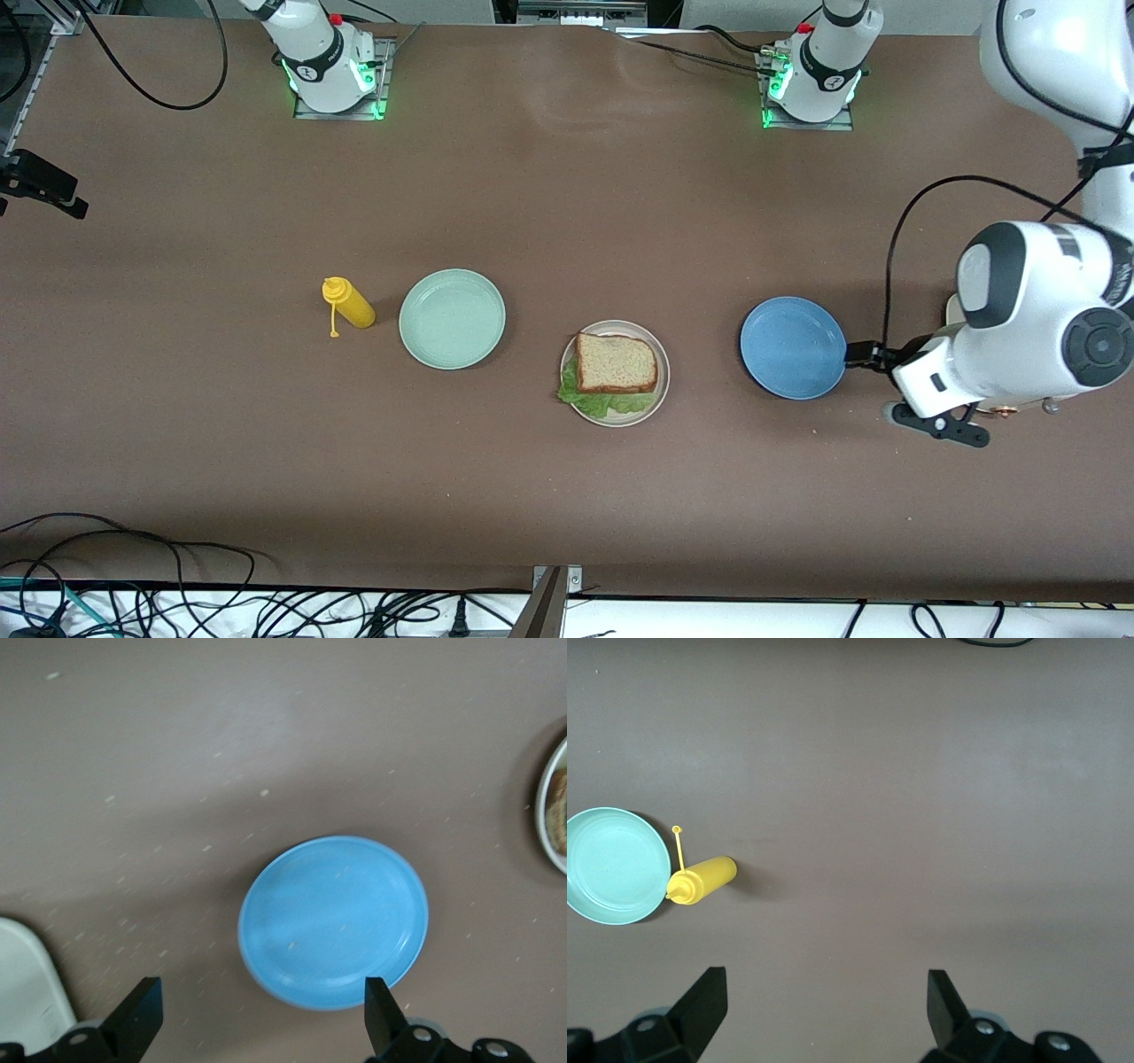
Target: Make sandwich on beige plate with both arms
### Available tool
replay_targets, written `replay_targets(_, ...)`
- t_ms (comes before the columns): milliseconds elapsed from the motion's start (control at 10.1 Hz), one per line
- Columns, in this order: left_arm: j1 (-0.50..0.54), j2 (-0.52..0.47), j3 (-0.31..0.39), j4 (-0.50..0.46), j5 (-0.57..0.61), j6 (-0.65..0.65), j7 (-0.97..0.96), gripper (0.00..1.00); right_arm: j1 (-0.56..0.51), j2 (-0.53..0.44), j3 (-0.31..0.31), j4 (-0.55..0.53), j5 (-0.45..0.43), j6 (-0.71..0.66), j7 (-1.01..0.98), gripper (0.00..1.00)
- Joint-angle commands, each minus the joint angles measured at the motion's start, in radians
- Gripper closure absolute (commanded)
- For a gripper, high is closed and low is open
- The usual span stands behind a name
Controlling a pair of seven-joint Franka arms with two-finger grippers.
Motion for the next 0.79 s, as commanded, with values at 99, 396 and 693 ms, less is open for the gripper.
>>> replay_targets(99, -0.005, -0.111, 0.038, -0.012, 0.035, -0.100, -0.018, 0.00, 0.003, 0.008, 0.000, 0.023, 0.004, -0.007, -0.010, 0.00)
replay_targets(396, 0.004, -0.269, 0.039, -0.099, 0.049, -0.144, -0.032, 0.00, 0.008, 0.007, 0.003, 0.023, 0.004, -0.008, -0.011, 0.00)
replay_targets(693, 0.010, -0.461, 0.035, -0.250, 0.051, -0.195, -0.068, 0.00, 0.008, 0.007, 0.004, 0.023, 0.006, -0.010, -0.010, 0.00)
